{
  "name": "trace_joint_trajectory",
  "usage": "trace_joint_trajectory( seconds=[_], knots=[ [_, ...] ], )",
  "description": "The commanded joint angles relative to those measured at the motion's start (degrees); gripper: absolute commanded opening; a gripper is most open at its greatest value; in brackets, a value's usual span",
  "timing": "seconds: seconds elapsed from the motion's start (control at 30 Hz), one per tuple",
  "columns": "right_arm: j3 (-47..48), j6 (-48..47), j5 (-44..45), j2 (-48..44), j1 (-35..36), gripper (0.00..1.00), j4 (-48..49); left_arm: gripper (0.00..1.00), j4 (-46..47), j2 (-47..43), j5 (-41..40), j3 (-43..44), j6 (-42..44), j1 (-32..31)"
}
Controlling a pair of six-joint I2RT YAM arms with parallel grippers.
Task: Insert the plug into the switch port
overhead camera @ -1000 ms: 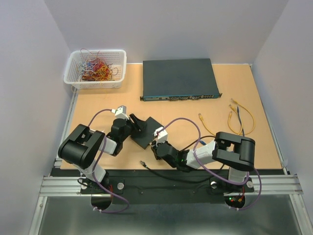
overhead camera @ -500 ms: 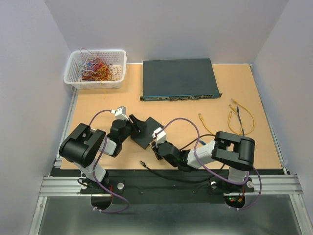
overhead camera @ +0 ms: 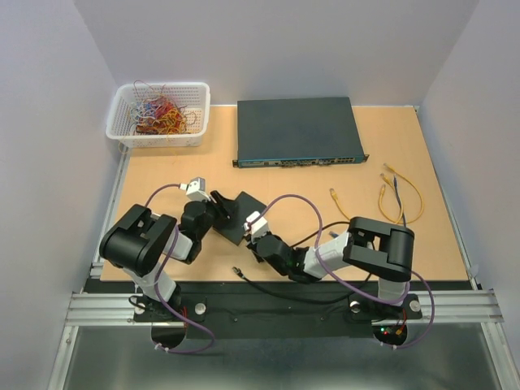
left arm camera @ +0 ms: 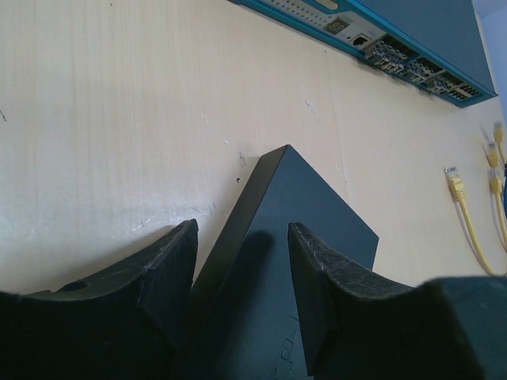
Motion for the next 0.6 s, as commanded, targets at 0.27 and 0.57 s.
trace_joint_trajectory(
  seconds=[0.27, 0.57],
  knots=[
    [9.7, -12.8, -9.0, 4.0, -1.3, 0.0, 11.1, 0.59, -2.7, 5.7, 10.2, -4.9, -6.6, -8.9],
    [11.7, -12.7, -8.2, 6.8, -2.4, 0.0, 11.1, 0.59, 1.6, 7.6, 9.8, -7.6, -9.3, -10.4]
  ],
)
